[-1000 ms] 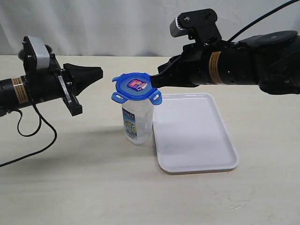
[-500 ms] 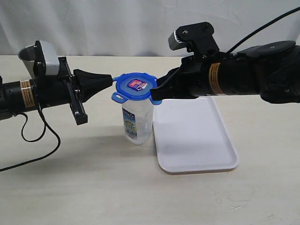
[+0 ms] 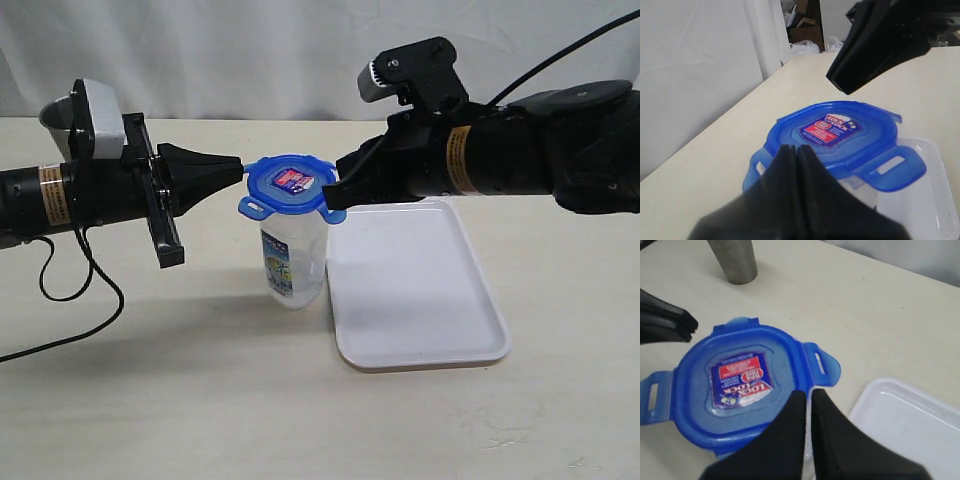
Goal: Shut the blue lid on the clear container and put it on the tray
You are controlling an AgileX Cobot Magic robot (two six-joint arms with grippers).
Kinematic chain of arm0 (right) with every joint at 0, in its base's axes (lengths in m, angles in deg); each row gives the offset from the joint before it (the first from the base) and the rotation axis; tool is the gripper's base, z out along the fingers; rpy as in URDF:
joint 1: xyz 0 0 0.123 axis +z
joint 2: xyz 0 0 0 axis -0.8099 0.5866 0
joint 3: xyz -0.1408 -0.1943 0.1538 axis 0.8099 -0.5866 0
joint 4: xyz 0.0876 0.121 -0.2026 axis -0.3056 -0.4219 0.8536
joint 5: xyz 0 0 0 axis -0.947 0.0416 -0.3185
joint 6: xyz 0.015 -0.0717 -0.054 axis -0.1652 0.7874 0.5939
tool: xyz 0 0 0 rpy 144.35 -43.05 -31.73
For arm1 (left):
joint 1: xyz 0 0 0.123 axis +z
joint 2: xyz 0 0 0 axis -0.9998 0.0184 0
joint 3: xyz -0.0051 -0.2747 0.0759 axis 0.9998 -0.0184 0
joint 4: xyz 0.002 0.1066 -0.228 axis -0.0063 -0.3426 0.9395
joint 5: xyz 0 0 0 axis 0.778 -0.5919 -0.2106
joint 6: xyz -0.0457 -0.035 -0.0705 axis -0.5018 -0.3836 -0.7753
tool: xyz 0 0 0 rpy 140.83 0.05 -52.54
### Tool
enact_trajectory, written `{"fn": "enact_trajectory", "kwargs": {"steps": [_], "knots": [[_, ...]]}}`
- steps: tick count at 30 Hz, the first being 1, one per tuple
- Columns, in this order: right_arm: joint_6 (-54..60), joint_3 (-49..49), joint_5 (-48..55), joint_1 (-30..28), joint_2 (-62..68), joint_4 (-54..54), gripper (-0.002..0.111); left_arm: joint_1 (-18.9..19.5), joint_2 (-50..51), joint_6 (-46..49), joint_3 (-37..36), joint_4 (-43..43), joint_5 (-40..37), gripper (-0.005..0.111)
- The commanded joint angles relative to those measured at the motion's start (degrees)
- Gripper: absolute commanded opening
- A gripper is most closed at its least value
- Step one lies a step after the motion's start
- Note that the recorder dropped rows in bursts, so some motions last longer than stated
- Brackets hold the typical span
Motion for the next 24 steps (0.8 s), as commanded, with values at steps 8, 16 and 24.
{"fn": "enact_trajectory", "kwargs": {"steps": [8,16,24], "knots": [[0.5,6.1,-8.4,0.0,-0.1,0.2,0.005,-0.1,-0.4,0.0,-0.4,-0.6,0.5,0.000],[1.0,6.5,-8.6,1.6,2.6,-0.9,0.005,-0.1,-0.4,-0.3,-0.4,-0.7,0.5,0.000],[2.4,10.7,0.3,7.4,7.1,0.2,0.005,-0.1,-0.4,-0.4,-0.4,-0.7,-0.8,0.000]]}}
